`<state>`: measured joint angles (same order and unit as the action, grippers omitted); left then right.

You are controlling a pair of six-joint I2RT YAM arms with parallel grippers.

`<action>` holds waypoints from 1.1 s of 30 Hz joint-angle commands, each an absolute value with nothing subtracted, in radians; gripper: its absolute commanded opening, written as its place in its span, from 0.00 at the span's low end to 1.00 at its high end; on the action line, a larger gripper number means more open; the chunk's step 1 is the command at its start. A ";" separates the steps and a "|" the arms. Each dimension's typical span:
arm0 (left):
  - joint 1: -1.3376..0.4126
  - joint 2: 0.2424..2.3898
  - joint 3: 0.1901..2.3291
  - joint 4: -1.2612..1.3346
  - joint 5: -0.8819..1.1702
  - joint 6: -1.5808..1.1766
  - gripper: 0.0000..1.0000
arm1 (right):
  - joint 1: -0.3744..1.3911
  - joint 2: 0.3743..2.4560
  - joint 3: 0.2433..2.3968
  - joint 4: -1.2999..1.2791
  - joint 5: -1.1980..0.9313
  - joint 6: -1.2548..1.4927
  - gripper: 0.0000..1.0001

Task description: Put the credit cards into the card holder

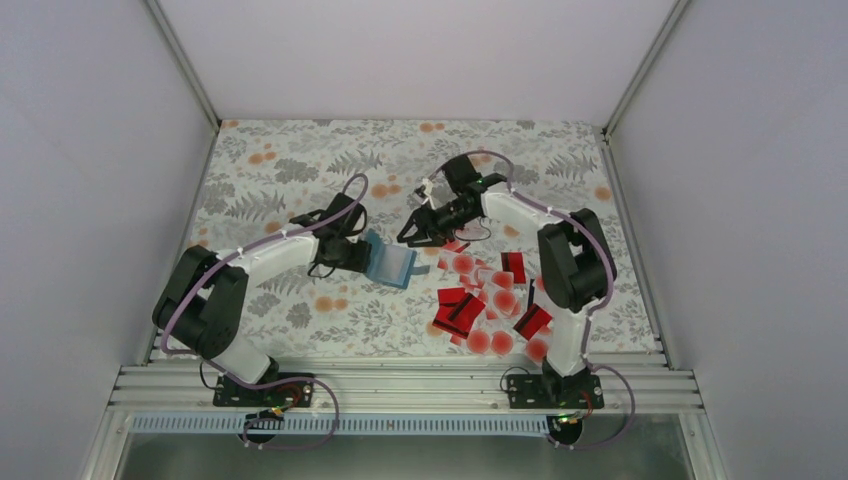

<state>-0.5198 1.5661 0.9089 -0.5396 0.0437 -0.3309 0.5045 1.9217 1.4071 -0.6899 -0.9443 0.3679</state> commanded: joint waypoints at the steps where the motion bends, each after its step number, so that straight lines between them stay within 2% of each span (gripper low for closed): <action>1: -0.523 1.574 0.911 -0.528 0.074 -0.321 0.57 | 0.514 1.985 1.346 -0.627 -0.995 0.452 0.43; 3: -0.523 1.573 0.896 -0.519 0.083 -0.323 0.52 | 0.514 2.002 1.330 -0.607 -1.011 0.462 0.48; 8: -0.522 1.571 0.876 -0.499 0.123 -0.328 0.38 | 0.514 2.047 1.307 -0.576 -1.024 0.481 0.49; 19: -0.522 1.551 0.850 -0.467 0.214 -0.352 0.21 | 0.527 2.099 1.294 -0.506 -1.021 0.532 0.49; 33: -0.522 1.559 0.851 -0.451 0.245 -0.363 0.18 | 0.541 2.138 1.314 -0.498 -1.034 0.530 0.48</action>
<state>-0.5198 1.5661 0.8593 -0.4675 0.2226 -0.3534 0.5278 2.1109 1.2953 -0.5106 -1.0080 0.5301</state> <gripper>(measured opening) 0.185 0.480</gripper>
